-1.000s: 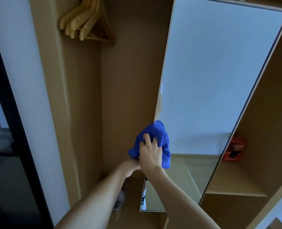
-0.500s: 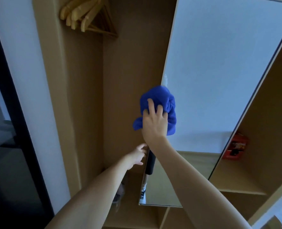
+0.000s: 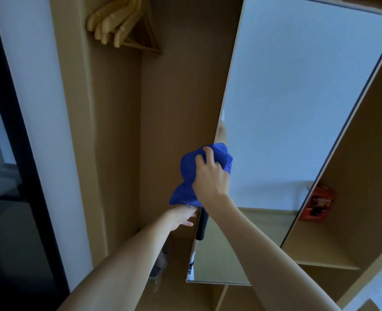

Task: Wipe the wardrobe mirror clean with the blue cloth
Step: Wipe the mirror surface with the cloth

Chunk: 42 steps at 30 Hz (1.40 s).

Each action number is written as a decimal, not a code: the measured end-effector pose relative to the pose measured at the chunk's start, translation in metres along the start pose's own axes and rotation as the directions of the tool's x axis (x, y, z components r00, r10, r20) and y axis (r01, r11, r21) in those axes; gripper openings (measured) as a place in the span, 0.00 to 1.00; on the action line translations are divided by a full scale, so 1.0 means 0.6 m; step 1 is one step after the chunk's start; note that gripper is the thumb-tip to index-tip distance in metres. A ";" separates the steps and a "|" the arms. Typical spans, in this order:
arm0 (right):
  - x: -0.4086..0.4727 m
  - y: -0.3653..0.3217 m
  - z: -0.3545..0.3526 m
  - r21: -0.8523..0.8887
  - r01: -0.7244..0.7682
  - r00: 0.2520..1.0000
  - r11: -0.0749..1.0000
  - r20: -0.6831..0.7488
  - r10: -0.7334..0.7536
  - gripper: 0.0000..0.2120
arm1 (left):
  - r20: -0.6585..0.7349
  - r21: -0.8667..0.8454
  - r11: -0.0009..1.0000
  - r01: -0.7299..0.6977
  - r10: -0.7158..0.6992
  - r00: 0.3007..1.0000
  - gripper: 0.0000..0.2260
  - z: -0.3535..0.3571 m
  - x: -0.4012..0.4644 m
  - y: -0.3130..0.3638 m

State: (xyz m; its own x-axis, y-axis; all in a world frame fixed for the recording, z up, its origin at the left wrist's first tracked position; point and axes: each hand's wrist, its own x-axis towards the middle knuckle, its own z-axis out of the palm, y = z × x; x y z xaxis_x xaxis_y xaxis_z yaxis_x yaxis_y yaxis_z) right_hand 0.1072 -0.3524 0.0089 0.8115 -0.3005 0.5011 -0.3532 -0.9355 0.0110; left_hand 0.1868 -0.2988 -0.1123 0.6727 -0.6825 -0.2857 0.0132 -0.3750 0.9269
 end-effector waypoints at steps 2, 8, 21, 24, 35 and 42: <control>0.001 0.017 0.008 -0.016 0.023 0.999 1.000 -0.028 -0.024 0.24 | 0.011 0.012 1.000 0.024 -0.024 1.000 0.19 -0.008 -0.006 0.004; 0.008 0.017 0.016 -0.056 0.010 0.999 0.998 -0.034 -0.012 0.23 | -0.011 -0.022 1.000 0.011 -0.012 1.000 0.17 -0.055 -0.005 0.008; 0.033 0.019 0.020 0.069 0.030 0.995 0.997 -0.098 -0.024 0.15 | -0.212 -0.163 0.866 -0.473 0.438 0.874 0.15 -0.077 -0.040 0.148; 0.042 0.033 0.018 0.108 0.082 0.987 0.991 -0.147 -0.065 0.15 | -0.119 -0.221 0.885 -0.409 0.392 0.912 0.21 -0.063 -0.022 0.150; 0.118 0.051 -0.056 -0.112 0.322 0.808 0.940 -0.484 -0.334 0.06 | -0.072 -0.151 0.934 -0.323 0.316 0.946 0.40 -0.068 -0.009 0.146; 0.183 0.047 -0.140 -0.391 0.494 0.738 0.777 -0.285 -0.612 0.05 | -0.155 -0.142 0.921 -0.363 0.341 0.927 0.22 -0.049 -0.031 0.155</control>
State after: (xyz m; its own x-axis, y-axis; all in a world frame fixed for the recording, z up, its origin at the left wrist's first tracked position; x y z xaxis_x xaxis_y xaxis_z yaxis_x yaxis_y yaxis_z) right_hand 0.1471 -0.3960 0.1368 0.6824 0.4042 0.6090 -0.0555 -0.8021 0.5946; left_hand 0.1972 -0.3024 -0.0138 0.7432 -0.6631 0.0892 -0.1269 -0.0089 0.9919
